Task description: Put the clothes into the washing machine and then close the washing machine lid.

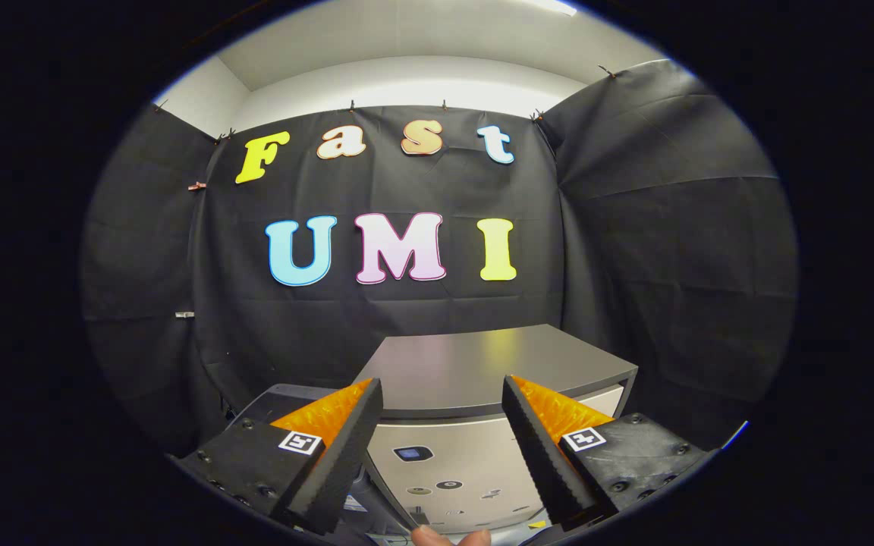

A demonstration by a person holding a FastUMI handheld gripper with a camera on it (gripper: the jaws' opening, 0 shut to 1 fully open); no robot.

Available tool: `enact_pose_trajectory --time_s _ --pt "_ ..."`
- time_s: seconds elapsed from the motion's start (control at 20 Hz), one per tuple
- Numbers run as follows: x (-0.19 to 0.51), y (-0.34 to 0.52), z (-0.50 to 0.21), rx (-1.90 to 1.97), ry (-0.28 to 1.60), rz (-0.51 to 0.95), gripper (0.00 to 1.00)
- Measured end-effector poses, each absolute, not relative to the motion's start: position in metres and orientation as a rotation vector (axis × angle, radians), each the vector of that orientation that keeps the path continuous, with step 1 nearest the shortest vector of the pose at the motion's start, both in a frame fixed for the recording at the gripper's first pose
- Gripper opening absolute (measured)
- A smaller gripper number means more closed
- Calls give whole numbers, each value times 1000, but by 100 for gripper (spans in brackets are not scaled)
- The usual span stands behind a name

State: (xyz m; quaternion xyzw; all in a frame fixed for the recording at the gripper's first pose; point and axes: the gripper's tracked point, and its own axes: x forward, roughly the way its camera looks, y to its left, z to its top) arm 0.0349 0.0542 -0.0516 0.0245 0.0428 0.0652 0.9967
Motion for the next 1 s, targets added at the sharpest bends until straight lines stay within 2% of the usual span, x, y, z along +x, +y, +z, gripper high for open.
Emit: enact_pose_trajectory --time_s 1.0 --pt "32 60 -57 47 91 140 99"
